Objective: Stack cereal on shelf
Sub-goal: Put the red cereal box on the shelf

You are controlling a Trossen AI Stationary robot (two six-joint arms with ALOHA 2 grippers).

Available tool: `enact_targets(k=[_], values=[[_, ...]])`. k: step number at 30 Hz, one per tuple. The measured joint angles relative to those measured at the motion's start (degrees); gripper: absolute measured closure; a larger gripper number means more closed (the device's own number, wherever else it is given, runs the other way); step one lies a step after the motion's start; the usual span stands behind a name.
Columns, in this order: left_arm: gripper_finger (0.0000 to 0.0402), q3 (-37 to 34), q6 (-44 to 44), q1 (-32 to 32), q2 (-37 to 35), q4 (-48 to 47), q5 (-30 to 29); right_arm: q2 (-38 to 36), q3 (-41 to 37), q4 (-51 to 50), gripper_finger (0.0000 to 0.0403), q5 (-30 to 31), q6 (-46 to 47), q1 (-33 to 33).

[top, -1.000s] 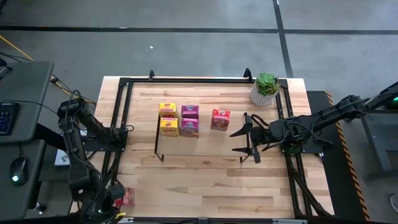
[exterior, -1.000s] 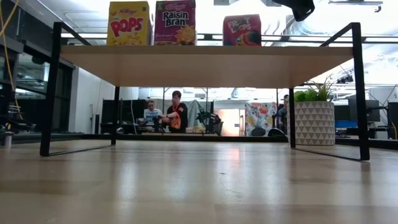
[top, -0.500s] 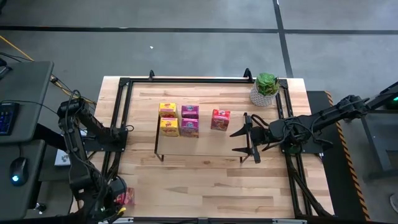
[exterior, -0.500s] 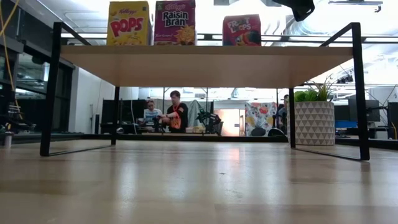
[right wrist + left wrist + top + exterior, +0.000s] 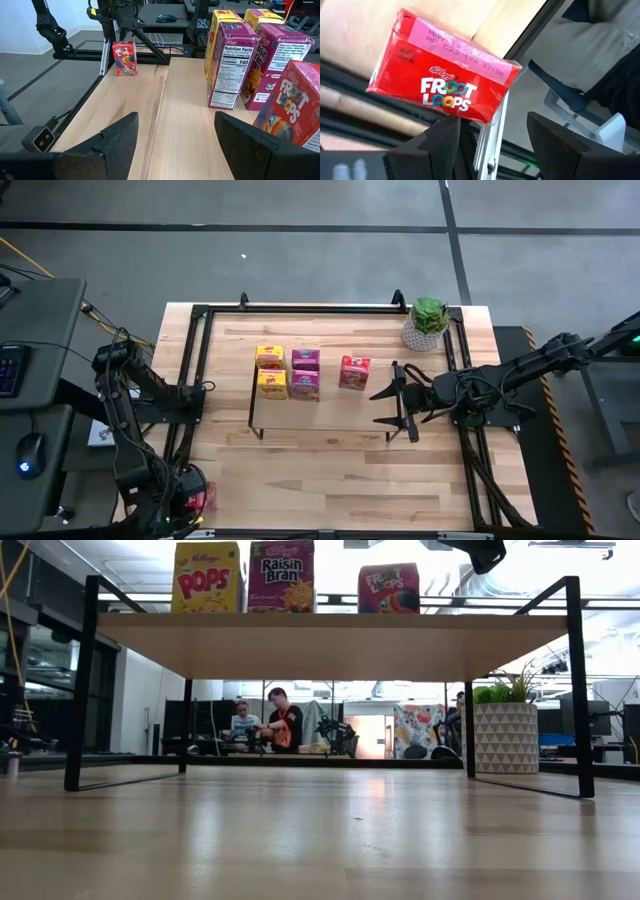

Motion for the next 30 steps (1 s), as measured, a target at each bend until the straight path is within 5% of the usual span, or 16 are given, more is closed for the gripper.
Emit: enact_targets(k=[12,23,30], values=[[0.0181,0.0,9.0,2.6,3.2,-0.4,-1.8,0.0,0.0,0.0,0.0147,0.0,0.2,0.0],[0.0181,0.0,28.2,6.4,9.4,-2.8,-10.1,0.0,0.0,0.0,0.0147,0.0,0.5,0.0],[0.0181,0.0,38.1,11.0,13.5,-2.9,-10.3,0.0,0.0,-0.1,0.0147,0.0,0.6,0.0]])
